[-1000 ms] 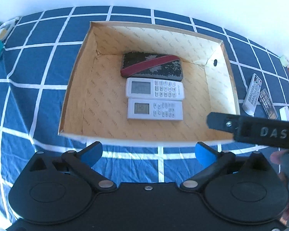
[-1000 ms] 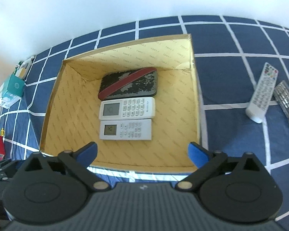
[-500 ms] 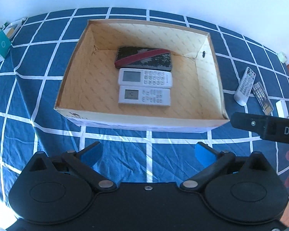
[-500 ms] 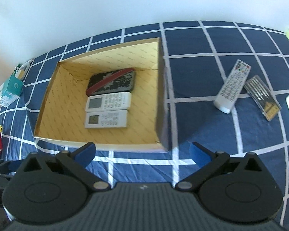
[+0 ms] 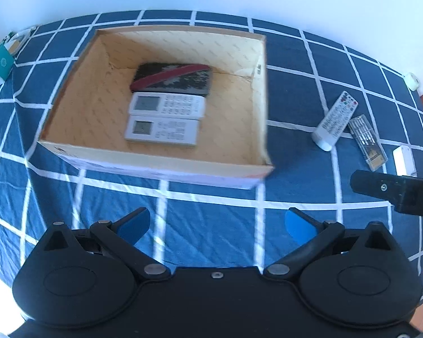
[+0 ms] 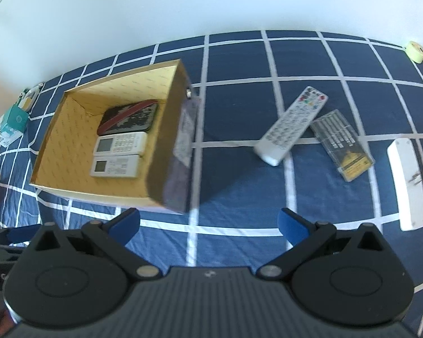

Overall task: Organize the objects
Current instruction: 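Raise the right gripper out of the shoebox toward the white TV remote, then lower the open right gripper over the white TV remote with coloured buttons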

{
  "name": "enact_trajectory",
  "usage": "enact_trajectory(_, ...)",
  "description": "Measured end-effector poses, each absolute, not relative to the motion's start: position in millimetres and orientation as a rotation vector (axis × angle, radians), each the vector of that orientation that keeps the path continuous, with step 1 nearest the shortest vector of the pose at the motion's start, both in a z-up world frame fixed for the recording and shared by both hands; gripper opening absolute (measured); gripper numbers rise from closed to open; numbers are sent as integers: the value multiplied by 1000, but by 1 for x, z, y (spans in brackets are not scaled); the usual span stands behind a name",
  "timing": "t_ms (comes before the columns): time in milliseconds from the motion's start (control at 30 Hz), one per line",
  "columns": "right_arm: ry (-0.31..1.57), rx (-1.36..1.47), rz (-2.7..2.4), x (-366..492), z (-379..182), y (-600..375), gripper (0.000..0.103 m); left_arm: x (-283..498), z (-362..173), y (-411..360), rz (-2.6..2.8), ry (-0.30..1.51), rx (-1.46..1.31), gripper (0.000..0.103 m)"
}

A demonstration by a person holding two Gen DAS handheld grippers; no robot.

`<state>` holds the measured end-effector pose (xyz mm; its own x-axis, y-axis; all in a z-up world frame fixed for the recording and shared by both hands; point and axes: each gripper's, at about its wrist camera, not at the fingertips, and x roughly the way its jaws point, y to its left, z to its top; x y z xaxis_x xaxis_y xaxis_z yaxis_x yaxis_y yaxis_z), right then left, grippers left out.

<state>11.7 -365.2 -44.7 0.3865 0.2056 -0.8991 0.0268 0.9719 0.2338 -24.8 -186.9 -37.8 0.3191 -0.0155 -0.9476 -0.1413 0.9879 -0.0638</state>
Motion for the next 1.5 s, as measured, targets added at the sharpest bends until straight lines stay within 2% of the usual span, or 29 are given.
enact_trajectory(667,1192,103,219,18,-50,-508,103,-16,-63,-319,197,1244,-210,103)
enact_trajectory(1067,1204,-10,301,65,-50,-536,103,11,-75,-343,254,1275,-224,103)
enact_trajectory(1500,1292,-123,405,151,-91,-536,103,68,-108,-342,334,1329,-257,103)
